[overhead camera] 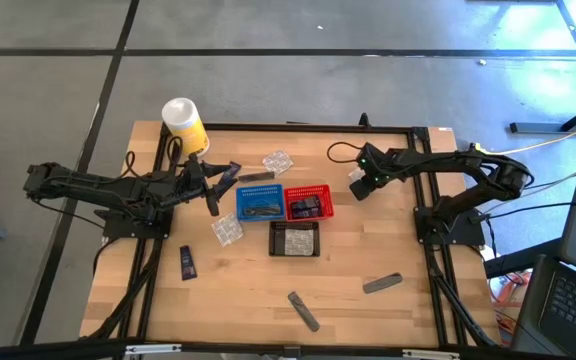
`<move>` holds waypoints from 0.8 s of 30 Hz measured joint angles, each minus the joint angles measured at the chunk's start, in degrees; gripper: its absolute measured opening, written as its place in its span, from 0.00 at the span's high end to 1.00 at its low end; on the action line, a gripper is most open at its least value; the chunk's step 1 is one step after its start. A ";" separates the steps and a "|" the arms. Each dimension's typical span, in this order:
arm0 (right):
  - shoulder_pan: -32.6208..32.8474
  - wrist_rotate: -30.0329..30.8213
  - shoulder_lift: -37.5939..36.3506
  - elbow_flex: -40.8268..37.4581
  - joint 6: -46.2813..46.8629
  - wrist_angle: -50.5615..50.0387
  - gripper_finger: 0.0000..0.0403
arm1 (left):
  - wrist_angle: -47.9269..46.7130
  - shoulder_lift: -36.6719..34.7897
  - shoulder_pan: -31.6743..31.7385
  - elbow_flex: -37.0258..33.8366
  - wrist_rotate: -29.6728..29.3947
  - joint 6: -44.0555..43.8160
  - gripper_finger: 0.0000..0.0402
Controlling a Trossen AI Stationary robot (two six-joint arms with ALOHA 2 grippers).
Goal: Pick & Place Travel size toiletries
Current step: Put the white bandage into the black bin
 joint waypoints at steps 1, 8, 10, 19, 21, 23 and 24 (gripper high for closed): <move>0.00 -0.10 -0.02 0.00 -0.31 -0.02 0.92 | 0.00 0.00 0.00 0.00 0.01 0.00 0.47; 0.04 -0.96 -1.59 0.85 -1.07 -2.05 0.99 | 0.00 0.01 -0.01 0.00 0.00 0.00 0.47; 0.04 -1.26 -2.55 1.84 -1.09 -2.21 0.99 | 0.00 0.01 0.00 0.00 0.01 0.00 0.47; 4.64 -2.86 -7.41 7.18 -1.06 -3.15 1.00 | 0.00 -0.01 0.01 0.00 -0.01 0.00 0.47; 6.91 -2.71 -8.32 9.00 -0.81 -2.41 1.00 | 0.00 0.01 0.01 0.00 0.00 0.00 0.47; 9.54 -2.71 -8.90 10.89 -0.83 -1.61 1.00 | -0.02 -0.01 0.02 0.00 -0.01 0.00 0.47; 11.01 -2.69 -8.89 11.77 -0.83 -1.15 1.00 | -0.02 -0.01 -0.01 0.00 0.01 0.00 0.47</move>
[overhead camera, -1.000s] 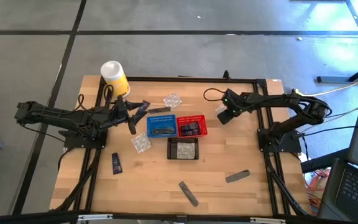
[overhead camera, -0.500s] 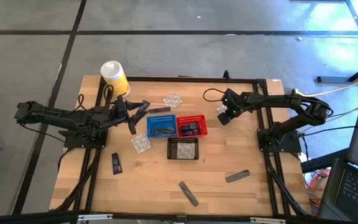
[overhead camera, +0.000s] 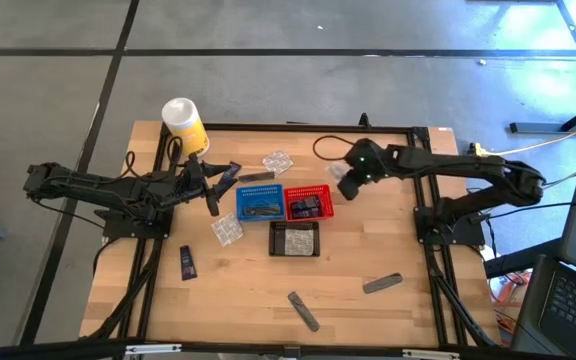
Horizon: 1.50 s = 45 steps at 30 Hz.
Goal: Pick & Place Travel size toiletries
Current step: Put the white bandage into the black bin
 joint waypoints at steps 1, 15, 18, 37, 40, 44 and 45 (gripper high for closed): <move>1.41 0.00 0.04 0.89 0.00 0.26 1.00 | -0.01 0.00 0.01 0.00 -0.01 0.00 0.47; 12.74 -0.67 11.14 4.47 -0.07 9.70 1.00 | -0.02 0.00 0.01 0.00 -0.01 0.00 0.47; 13.77 -0.70 13.58 4.47 0.87 9.93 1.00 | -0.04 0.00 0.02 0.00 0.00 0.00 0.47; 14.49 -0.68 17.90 4.50 1.51 11.84 1.00 | -0.04 0.00 0.00 0.00 0.00 0.00 0.47; 14.71 -0.70 17.90 4.50 1.51 11.91 1.00 | -0.04 0.01 0.01 0.00 0.00 0.00 0.47; 15.06 -0.72 17.87 4.50 1.34 11.95 1.00 | -0.04 0.00 0.02 0.00 0.00 0.00 0.47; 15.05 -0.74 17.88 4.50 1.31 12.14 1.00 | -0.04 0.01 0.01 0.00 0.00 0.00 0.47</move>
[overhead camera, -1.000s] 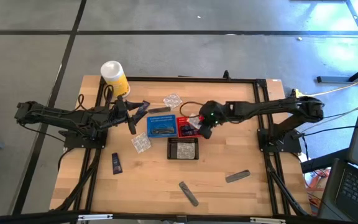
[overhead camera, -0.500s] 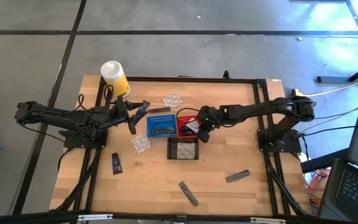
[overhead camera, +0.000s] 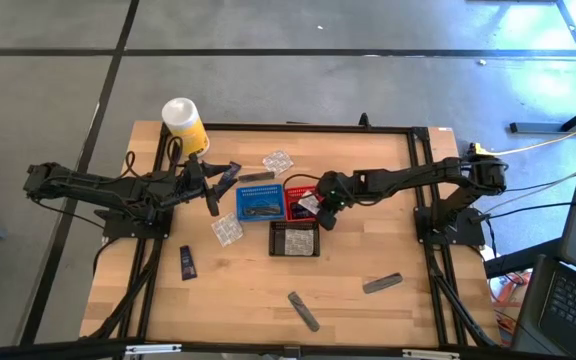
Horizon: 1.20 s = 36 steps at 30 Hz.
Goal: Pick & Place Travel size toiletries
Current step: Put the white bandage into the black bin
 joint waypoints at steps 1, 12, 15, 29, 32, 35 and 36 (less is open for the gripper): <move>-0.02 -0.02 0.00 0.00 0.00 0.25 1.00 | 0.00 -0.01 -0.01 0.00 0.00 0.00 0.47; -0.02 -1.02 0.00 0.00 -0.17 0.82 1.00 | 0.00 -0.01 -0.01 0.00 0.00 0.00 0.47; -0.02 -1.03 0.00 0.00 -0.20 1.08 1.00 | 0.02 -0.01 -0.01 0.00 -0.01 0.00 0.47; -0.02 -1.03 -0.05 0.00 -1.18 1.25 1.00 | 0.00 -0.01 0.01 0.00 0.00 0.00 0.47; -0.02 -1.03 -0.05 0.00 -1.27 1.25 1.00 | 0.00 -0.01 0.00 0.00 -0.01 0.00 0.47; -0.02 -1.04 -0.05 0.00 -1.27 1.38 1.00 | 0.00 -0.01 0.01 0.00 0.00 0.00 0.47; 0.01 -1.31 -0.05 0.00 -1.29 1.80 1.00 | 0.01 -0.01 0.00 0.00 0.00 0.00 0.47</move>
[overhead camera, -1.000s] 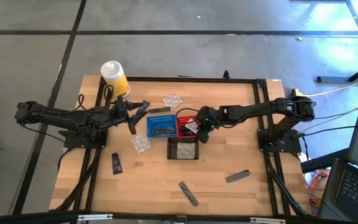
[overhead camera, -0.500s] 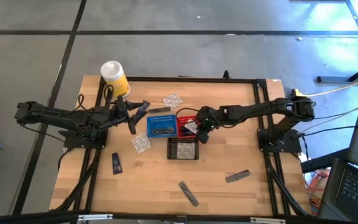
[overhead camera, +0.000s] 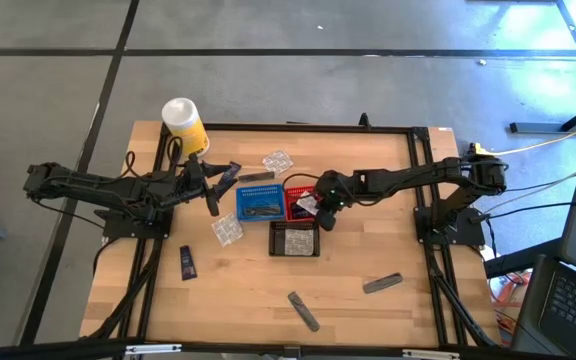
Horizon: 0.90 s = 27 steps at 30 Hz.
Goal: Pick & Place Travel size toiletries
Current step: Put the white bandage into the black bin
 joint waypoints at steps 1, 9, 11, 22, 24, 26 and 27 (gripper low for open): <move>0.10 -0.63 0.00 0.00 -0.05 0.77 1.00 | -0.01 0.00 0.00 0.00 0.00 0.00 0.47; 1.83 -3.98 -0.02 0.36 -2.09 7.55 1.00 | -0.01 0.00 -0.01 0.00 -0.01 0.00 0.47; 2.39 -3.92 -0.02 1.27 -3.11 7.56 1.00 | 0.00 0.00 0.00 0.00 -0.01 0.00 0.47; 9.57 -3.35 -0.06 7.56 -6.49 5.39 1.00 | -0.01 0.00 -0.01 0.00 0.00 0.00 0.47; 11.34 -1.33 -0.07 7.58 -6.43 5.34 1.00 | -0.01 0.02 -0.01 0.00 -0.01 0.00 0.47; 13.21 0.64 0.24 7.60 -6.32 5.17 1.00 | -0.01 0.00 0.01 0.00 -0.01 0.00 0.47; 14.06 1.26 0.61 7.63 -6.28 5.24 1.00 | 0.01 0.01 -0.01 0.00 0.00 0.00 0.47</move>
